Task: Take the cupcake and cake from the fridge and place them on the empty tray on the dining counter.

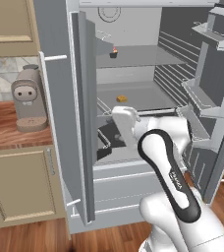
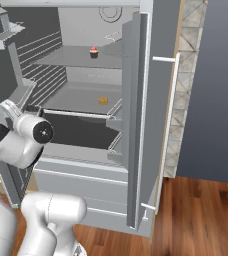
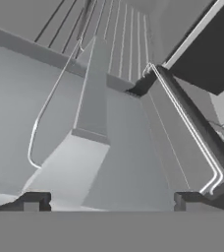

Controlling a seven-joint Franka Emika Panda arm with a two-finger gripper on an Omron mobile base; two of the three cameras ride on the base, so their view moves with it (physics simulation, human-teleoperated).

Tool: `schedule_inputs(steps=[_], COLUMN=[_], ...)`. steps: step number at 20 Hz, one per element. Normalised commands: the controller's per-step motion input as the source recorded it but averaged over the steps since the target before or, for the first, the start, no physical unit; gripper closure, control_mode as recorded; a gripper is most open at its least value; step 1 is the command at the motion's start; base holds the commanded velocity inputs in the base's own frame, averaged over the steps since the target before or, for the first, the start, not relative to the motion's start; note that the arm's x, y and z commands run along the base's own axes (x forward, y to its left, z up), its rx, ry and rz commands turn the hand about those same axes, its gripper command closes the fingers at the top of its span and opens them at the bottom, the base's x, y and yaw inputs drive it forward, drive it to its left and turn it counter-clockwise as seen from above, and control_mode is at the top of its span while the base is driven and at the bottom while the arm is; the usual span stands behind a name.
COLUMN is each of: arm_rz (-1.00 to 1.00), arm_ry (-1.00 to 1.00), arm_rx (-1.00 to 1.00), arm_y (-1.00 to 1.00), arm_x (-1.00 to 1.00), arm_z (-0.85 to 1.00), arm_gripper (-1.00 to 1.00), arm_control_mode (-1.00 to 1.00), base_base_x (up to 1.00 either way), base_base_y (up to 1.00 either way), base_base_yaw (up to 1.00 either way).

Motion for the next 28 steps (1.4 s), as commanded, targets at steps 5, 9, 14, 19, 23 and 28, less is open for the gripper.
schedule_inputs(steps=[5, 9, 14, 19, 23, 28], arm_rz=[-0.18, -0.13, -0.04, 0.0, 0.0, 0.04], arm_ry=[0.15, 0.24, 0.25, 0.11, 0.04, 0.11], arm_rx=[0.18, 0.19, 0.16, 0.06, 0.01, 0.01], arm_y=[0.01, 0.15, 0.36, 0.99, 1.0, 1.0], arm_x=[0.26, 0.72, 0.78, 0.12, 0.0, 0.0], arm_z=[-0.07, -0.11, -0.09, -0.85, -1.0, -1.0], arm_gripper=[-1.0, -1.0, -1.0, -1.0, -1.0, -1.0], arm_control_mode=[-1.0, -1.0, -1.0, -1.0, -1.0, -1.0], base_base_x=[0.0, 0.0, 0.0, 0.0, 0.0, 0.0], base_base_y=[0.0, 0.0, 0.0, 0.0, 0.0, 0.0], base_base_yaw=[0.0, 0.0, 0.0, 0.0, 0.0, 0.0])
